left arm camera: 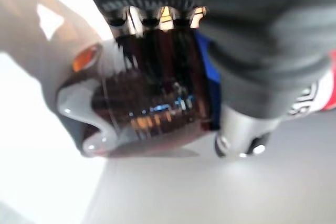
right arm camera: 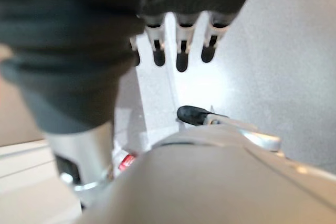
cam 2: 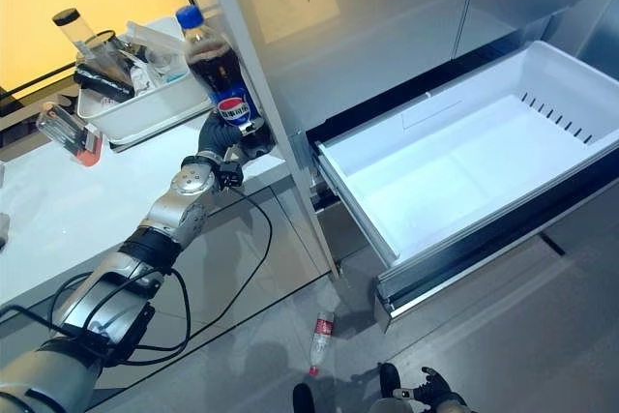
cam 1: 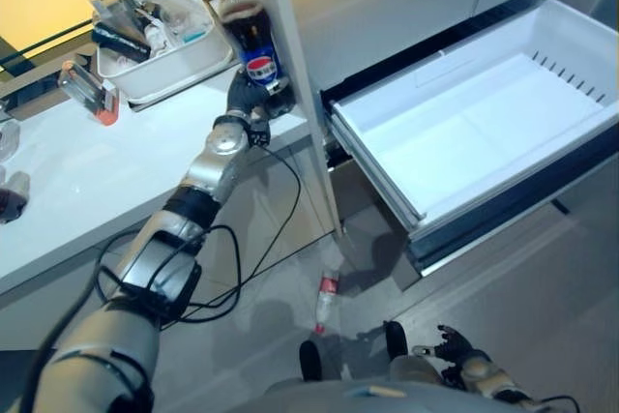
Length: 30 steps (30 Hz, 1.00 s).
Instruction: Take the drinks into the refrigerator
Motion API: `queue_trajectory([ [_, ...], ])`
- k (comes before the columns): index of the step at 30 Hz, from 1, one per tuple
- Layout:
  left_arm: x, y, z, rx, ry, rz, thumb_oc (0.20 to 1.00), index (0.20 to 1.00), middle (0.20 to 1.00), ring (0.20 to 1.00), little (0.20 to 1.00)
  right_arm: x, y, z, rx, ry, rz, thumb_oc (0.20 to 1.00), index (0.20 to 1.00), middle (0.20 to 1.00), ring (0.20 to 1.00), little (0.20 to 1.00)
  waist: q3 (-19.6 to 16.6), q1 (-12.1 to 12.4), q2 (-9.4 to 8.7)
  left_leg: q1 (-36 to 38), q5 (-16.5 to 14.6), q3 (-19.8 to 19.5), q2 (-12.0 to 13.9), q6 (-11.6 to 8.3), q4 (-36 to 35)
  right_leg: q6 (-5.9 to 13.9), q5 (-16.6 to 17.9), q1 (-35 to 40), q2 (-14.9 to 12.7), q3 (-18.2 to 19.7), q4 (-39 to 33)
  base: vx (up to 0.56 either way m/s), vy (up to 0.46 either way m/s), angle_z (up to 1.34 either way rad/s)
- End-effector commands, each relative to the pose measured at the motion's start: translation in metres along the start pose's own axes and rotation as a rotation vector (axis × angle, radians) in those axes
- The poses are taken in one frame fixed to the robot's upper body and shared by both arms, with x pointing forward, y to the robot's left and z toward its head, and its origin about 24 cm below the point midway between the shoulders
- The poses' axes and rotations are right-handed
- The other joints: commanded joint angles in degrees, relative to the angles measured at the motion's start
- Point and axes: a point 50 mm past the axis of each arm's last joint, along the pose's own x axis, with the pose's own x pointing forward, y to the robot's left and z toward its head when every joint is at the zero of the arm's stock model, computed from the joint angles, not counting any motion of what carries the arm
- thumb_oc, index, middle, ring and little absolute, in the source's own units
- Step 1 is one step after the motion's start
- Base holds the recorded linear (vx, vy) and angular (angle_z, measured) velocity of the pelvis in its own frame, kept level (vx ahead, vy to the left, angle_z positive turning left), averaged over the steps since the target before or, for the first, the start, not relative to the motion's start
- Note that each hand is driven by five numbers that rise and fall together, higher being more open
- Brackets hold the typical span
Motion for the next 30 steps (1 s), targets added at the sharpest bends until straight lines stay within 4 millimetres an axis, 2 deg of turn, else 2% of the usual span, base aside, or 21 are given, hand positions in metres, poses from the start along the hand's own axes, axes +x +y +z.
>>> queue_trajectory([
  [1,0.015,-0.033,0.029,-0.006,-0.106,-0.105,0.2,0.2,0.2,0.2,0.2,0.002,-0.009,0.005,0.003,-0.002,-0.03,1.0,1.0,1.0,1.0,1.0,2.9,-2.4,-1.43,1.6,-3.4,-0.1,-2.6,1.12,0.1,1.91,-3.0,0.9,0.2,0.4,0.5,0.0,-0.035,0.04],
  [2,0.003,-0.024,0.013,-0.033,-0.076,-0.084,0.2,0.2,0.2,0.2,0.2,0.003,-0.01,0.007,0.028,-0.008,-0.035,1.0,1.0,1.0,1.0,1.0,2.8,-1.8,-1.85,1.9,-3.4,-0.5,-2.6,1.18,0.1,1.81,-3.2,1.3,0.3,0.0,0.5,0.0,-0.031,0.04],
  [3,-0.005,-0.018,0.004,-0.04,-0.061,-0.078,0.2,0.2,0.2,0.2,0.2,0.003,-0.011,0.009,0.052,-0.013,-0.042,1.0,1.0,1.0,1.0,1.0,2.7,-1.5,-2.05,2.0,-3.5,-0.7,-2.6,1.21,0.1,1.79,-3.3,1.5,0.3,-0.2,0.5,0.0,-0.036,0.0],
  [5,-0.013,-0.01,-0.005,-0.062,-0.045,-0.055,0.2,0.2,0.2,0.2,0.2,0.003,-0.011,0.01,0.073,-0.017,-0.046,1.0,1.0,1.0,1.0,1.0,2.6,-1.1,-2.25,2.1,-3.5,-0.9,-2.6,1.25,0.1,1.74,-3.5,1.7,0.3,-0.3,0.5,0.0,-0.016,0.0],
  [7,-0.039,0.008,-0.027,-0.078,-0.009,-0.024,0.2,0.2,0.2,0.2,0.2,0.004,-0.018,0.015,0.201,-0.031,-0.077,1.0,1.0,1.0,1.0,1.0,2.4,0.1,-2.91,2.4,-3.8,-1.5,-2.6,1.37,0.1,1.61,-3.7,2.3,0.4,-0.7,0.5,-0.01,-0.015,0.04],
  [12,-0.093,0.046,-0.054,-0.122,0.04,0.069,0.2,0.2,0.2,0.2,0.2,0.003,-0.044,0.023,0.434,-0.088,-0.172,1.0,1.0,1.0,1.0,1.0,1.8,1.9,-3.94,2.8,-4.3,-2.6,-2.8,1.62,0.1,1.32,-4.2,3.2,0.4,-1.3,0.5,-0.01,-0.003,0.04],
  [14,-0.115,0.054,-0.061,-0.158,0.056,0.097,0.2,0.2,0.2,0.2,0.2,0.003,-0.055,0.024,0.508,-0.102,-0.205,1.0,1.0,1.0,1.0,1.0,1.5,2.6,-4.29,3.3,-4.6,-2.8,-2.8,1.73,0.1,1.28,-4.4,3.8,0.4,-1.6,0.5,0.02,-0.007,0.13],
  [15,-0.122,0.065,-0.057,-0.123,0.038,0.113,0.2,0.2,0.2,0.2,0.2,-0.004,-0.109,0.016,0.594,-0.116,-0.312,1.0,1.0,1.0,1.0,1.0,1.4,2.8,-4.89,3.8,-5.1,-3.0,-2.7,1.71,0.1,1.35,-4.8,4.4,0.4,-1.8,0.5,0.01,-0.01,0.12],
  [17,-0.134,0.064,-0.06,-0.158,0.043,0.119,0.2,0.2,0.2,0.2,0.2,-0.001,-0.081,0.013,0.627,-0.102,-0.28,1.0,1.0,1.0,1.0,1.0,1.1,3.3,-5.04,3.9,-5.0,-3.1,-2.7,1.84,0.1,1.29,-4.7,4.6,0.4,-1.9,0.5,0.01,0.005,0.09],
  [18,-0.143,0.068,-0.063,-0.166,0.053,0.142,0.2,0.2,0.2,0.2,0.2,-0.002,-0.077,0.007,0.682,-0.096,-0.279,1.0,1.0,1.0,1.0,1.0,0.9,3.7,-5.06,4.2,-5.2,-3.3,-2.8,1.96,0.1,1.3,-4.8,5.0,0.5,-2.1,0.5,0.04,0.018,0.1],
  [19,-0.153,0.071,-0.066,-0.176,0.065,0.153,0.2,0.2,0.2,0.2,0.2,-0.003,-0.079,0.001,0.716,-0.088,-0.294,1.0,1.0,1.0,1.0,1.0,0.5,3.9,-5.12,4.5,-5.4,-3.5,-2.8,2.03,0.1,1.32,-5.0,5.4,0.4,-2.2,0.5,0.04,0.022,0.08],
  [23,-0.166,0.071,-0.074,-0.214,0.089,0.192,0.2,0.2,0.2,0.2,0.2,-0.005,-0.092,-0.002,0.899,-0.101,-0.367,1.0,1.0,1.0,1.0,1.0,-0.5,4.6,-5.51,5.3,-6.0,-4.1,-2.8,2.12,0.1,1.32,-5.6,6.5,0.4,-2.8,0.5,0.04,0.022,0.07],
  [26,-0.173,0.072,-0.076,-0.225,0.094,0.211,0.2,0.2,0.2,0.2,0.2,-0.009,-0.104,-0.005,1.088,-0.127,-0.444,1.0,1.0,1.0,1.0,1.0,-1.1,4.9,-5.96,5.8,-6.3,-4.5,-2.8,2.18,0.1,1.3,-6.0,7.2,0.4,-3.2,0.5,0.02,0.016,0.11],
  [27,-0.174,0.071,-0.076,-0.227,0.095,0.209,0.2,0.2,0.2,0.2,0.2,-0.009,-0.105,-0.006,1.091,-0.127,-0.445,1.0,1.0,1.0,1.0,1.0,-1.1,5.0,-5.92,5.8,-6.3,-4.5,-2.8,2.18,0.1,1.3,-6.1,7.3,0.4,-3.2,0.5,0.02,0.008,0.19],
  [30,-0.179,0.071,-0.079,-0.245,0.109,0.222,0.2,0.2,0.2,0.2,0.2,-0.014,-0.121,-0.002,1.257,-0.189,-0.53,1.0,1.0,1.0,1.0,1.0,-2.0,5.3,-6.39,6.5,-6.8,-4.6,-2.7,2.22,0.1,1.32,-6.4,8.1,0.4,-3.6,0.5,0.03,0.006,0.12],
])
